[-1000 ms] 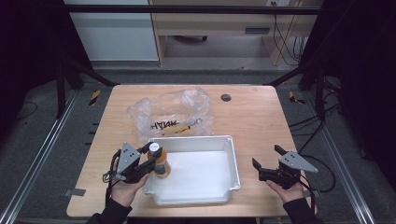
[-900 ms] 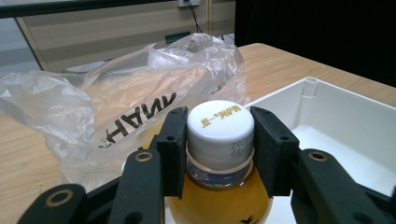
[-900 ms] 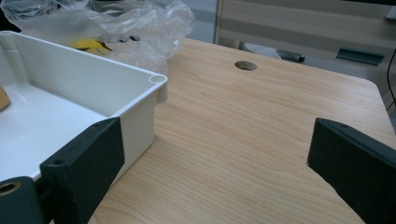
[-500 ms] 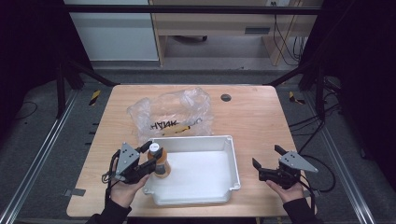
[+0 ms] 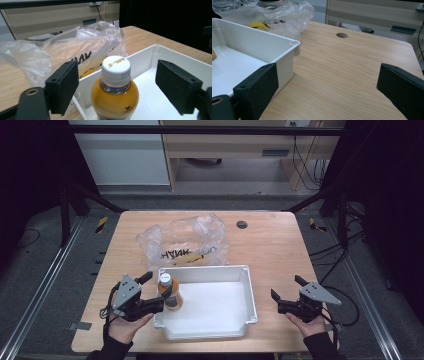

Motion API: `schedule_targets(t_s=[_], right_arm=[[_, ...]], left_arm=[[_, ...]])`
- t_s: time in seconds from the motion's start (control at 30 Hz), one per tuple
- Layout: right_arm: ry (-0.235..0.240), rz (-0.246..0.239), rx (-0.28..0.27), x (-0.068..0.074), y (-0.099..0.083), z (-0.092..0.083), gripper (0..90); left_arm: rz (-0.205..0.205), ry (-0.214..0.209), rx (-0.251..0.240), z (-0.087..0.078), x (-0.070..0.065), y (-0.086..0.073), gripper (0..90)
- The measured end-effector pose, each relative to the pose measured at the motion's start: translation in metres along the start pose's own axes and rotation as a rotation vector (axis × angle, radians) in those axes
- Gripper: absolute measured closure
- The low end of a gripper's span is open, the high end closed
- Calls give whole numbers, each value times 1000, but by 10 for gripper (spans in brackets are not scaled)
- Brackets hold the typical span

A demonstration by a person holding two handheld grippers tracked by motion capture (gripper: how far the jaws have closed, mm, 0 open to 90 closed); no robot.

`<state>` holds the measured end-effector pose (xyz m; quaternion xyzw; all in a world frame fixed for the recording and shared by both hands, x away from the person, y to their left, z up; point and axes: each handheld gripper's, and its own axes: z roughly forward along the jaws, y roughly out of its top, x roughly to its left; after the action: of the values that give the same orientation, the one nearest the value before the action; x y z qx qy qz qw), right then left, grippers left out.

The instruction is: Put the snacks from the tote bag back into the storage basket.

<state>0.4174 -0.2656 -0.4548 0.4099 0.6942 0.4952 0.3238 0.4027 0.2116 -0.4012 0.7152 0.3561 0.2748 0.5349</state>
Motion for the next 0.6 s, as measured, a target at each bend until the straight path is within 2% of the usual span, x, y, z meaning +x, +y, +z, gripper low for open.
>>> schedule_targets(t_s=[0.27,0.47,0.6], right_arm=[[-1,2,0,0,0,0,37],[-4,2,2,-1,0,0,36],[-5,3,2,-1,0,0,36]], left_arm=[[7,-15,1,-9,7,-3,104],[14,6,30,-14,17,-16,92],[-3,3,33,-17,26,-23,90]])
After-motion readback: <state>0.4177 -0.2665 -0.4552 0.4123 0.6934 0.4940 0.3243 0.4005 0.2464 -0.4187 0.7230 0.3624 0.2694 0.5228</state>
